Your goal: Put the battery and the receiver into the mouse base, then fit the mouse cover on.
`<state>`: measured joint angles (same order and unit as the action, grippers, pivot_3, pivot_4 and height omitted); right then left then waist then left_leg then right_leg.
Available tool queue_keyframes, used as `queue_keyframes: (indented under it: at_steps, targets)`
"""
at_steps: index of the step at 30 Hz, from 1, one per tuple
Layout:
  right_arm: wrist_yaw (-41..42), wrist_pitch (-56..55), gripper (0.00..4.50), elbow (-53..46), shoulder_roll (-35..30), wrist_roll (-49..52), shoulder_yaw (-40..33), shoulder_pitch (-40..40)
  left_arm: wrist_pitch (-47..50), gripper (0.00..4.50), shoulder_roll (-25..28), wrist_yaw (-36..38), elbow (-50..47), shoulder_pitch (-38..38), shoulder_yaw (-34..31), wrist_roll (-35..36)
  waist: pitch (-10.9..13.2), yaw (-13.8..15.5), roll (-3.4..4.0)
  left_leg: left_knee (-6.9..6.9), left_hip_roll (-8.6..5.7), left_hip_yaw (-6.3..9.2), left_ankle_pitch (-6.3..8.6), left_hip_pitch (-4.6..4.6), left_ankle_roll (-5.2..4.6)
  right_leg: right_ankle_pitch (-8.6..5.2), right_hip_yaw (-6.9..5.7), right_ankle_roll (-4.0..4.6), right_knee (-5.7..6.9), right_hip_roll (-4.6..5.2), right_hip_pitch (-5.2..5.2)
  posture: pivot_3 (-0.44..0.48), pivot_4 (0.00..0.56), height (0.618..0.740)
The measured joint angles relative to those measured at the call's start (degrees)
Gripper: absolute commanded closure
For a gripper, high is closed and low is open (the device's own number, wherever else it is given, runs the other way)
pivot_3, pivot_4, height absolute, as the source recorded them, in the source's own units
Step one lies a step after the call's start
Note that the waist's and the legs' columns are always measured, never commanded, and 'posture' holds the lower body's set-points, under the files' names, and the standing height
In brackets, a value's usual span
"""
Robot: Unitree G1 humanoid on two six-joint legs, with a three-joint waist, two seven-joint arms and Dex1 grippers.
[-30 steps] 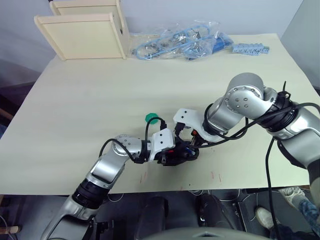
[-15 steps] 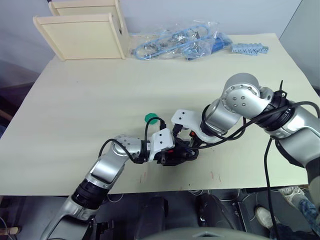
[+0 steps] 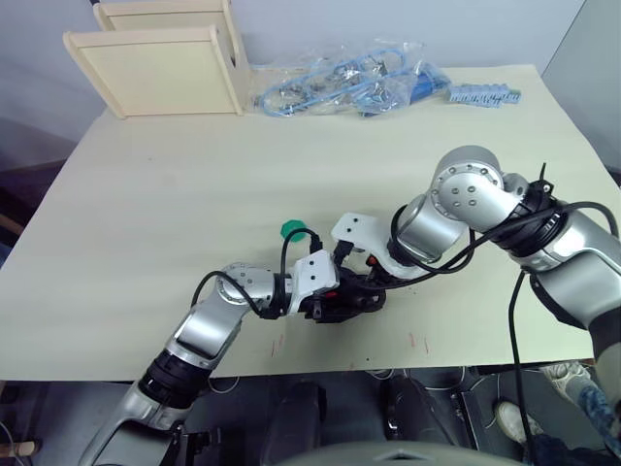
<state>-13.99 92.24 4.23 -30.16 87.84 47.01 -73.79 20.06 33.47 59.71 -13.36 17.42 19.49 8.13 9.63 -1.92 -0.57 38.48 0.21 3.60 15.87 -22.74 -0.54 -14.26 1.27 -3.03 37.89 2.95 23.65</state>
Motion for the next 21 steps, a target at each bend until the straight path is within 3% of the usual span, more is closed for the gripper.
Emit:
queue_keyframes:
  at_steps: [5, 9, 14, 21]
  targets:
    - [2.57, 0.0, 1.27, -0.54, -2.61, 0.83, 0.13, -0.73, 0.02, 1.58, -0.1, 0.02, -0.14, -0.02, 0.04, 0.04, 0.03, 0.08, 0.03, -0.06, -0.01, 0.01, 0.0, -0.05, 0.0, 0.0, -0.02, 0.0, -0.08, 0.02, 0.01, 0.0, 0.15, 0.74]
    - [5.79, 0.0, 1.27, -5.07, -10.04, 3.82, -0.05, -1.58, -0.03, 1.58, -0.32, 0.01, -0.1, 0.06, 0.2, 0.02, 0.06, 0.32, 0.04, -0.06, -0.02, 0.03, 0.0, -0.07, 0.0, 0.0, -0.05, -0.01, -0.14, 0.05, 0.01, 0.0, 0.15, 0.74]
    - [7.92, -0.01, 1.27, -9.67, -12.15, 3.45, -5.85, 0.42, -0.1, 1.58, -0.28, 0.06, 0.03, 0.12, 0.13, 0.02, 0.09, 0.28, 0.1, -0.08, -0.01, 0.02, 0.0, -0.06, -0.01, -0.01, -0.09, -0.01, -0.09, 0.03, 0.01, 0.0, 0.15, 0.74]
    - [13.74, -5.81, 1.27, -21.75, -17.38, -6.02, -21.44, 15.78, -0.06, 1.58, -0.22, 0.13, -0.05, 0.28, 0.39, 0.19, 0.1, 1.02, 0.08, -0.12, 0.0, -0.04, 0.0, -0.11, 0.0, -0.01, -0.08, -0.02, -0.22, 0.04, 0.02, 0.0, 0.15, 0.74]
